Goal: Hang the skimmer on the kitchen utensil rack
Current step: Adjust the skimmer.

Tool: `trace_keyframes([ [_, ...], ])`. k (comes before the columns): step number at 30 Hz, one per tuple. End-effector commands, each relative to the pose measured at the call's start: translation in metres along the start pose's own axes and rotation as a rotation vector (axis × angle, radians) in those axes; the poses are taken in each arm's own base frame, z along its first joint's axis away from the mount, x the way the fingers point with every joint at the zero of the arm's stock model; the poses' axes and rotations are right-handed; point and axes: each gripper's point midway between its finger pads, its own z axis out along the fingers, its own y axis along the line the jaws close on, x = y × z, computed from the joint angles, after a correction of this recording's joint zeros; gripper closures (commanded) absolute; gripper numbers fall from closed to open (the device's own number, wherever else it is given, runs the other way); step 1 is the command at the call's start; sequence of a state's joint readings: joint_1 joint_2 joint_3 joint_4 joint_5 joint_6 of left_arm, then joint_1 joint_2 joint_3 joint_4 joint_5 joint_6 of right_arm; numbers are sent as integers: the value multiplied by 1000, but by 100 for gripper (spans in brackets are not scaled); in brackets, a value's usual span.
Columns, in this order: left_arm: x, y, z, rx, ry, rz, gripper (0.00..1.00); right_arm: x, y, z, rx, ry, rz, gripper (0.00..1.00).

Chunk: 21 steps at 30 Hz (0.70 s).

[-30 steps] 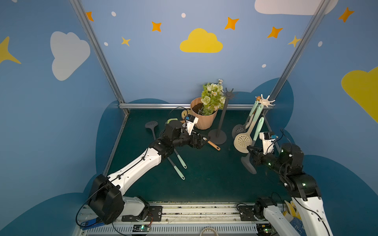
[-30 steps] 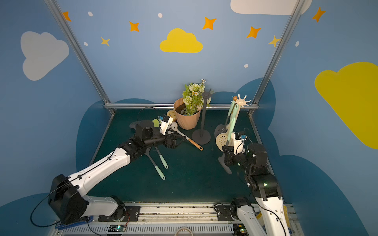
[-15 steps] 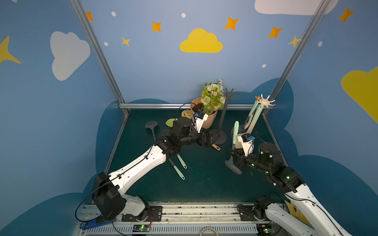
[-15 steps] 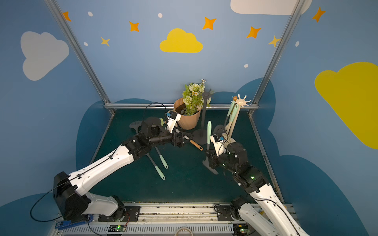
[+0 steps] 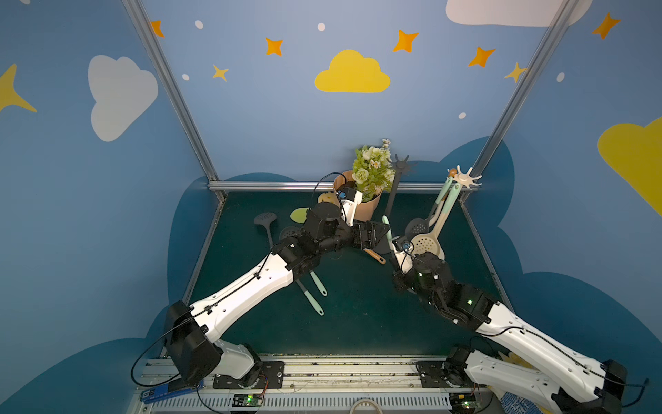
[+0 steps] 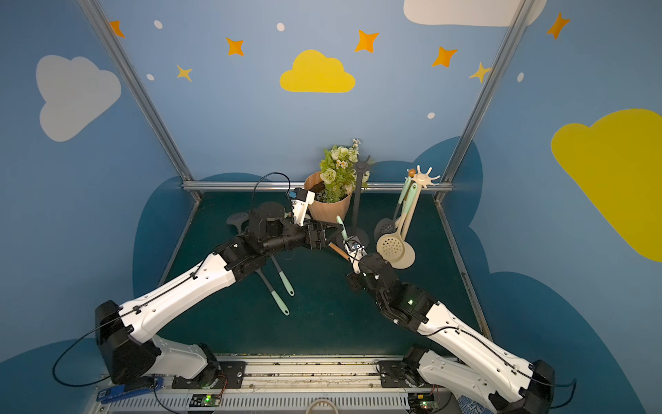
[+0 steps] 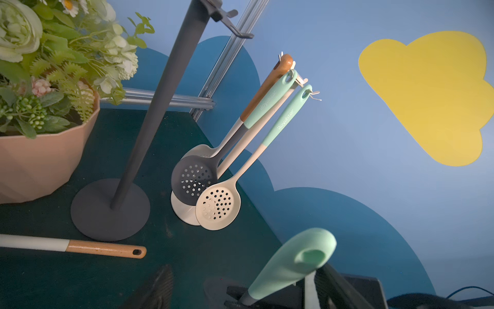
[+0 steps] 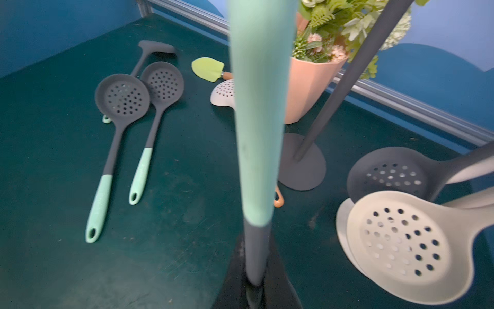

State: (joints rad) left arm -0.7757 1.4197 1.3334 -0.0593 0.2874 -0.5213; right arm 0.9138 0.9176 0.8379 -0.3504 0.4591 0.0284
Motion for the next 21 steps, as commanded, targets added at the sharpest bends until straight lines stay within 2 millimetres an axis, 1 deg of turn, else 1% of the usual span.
trace_keyframes([
  [1, -18, -4, -11, -33, -61, -46, 18, -23, -23, -6, 176, -93, -33, 100],
  [5, -26, -2, -13, -62, -108, -76, 21, -27, -28, -6, 253, -114, -68, 100],
  [10, -31, -2, -10, -71, -138, -99, 26, -32, -31, -2, 336, -110, -115, 100],
  [15, -37, -4, -5, -74, -161, -120, 33, -35, -29, 2, 397, -105, -156, 100],
  [18, -40, -3, -4, -81, -180, -130, 41, -36, -29, 4, 418, -102, -160, 100],
  [21, -44, -5, -4, -72, -195, -134, 53, -37, -27, 6, 427, -106, -165, 100],
])
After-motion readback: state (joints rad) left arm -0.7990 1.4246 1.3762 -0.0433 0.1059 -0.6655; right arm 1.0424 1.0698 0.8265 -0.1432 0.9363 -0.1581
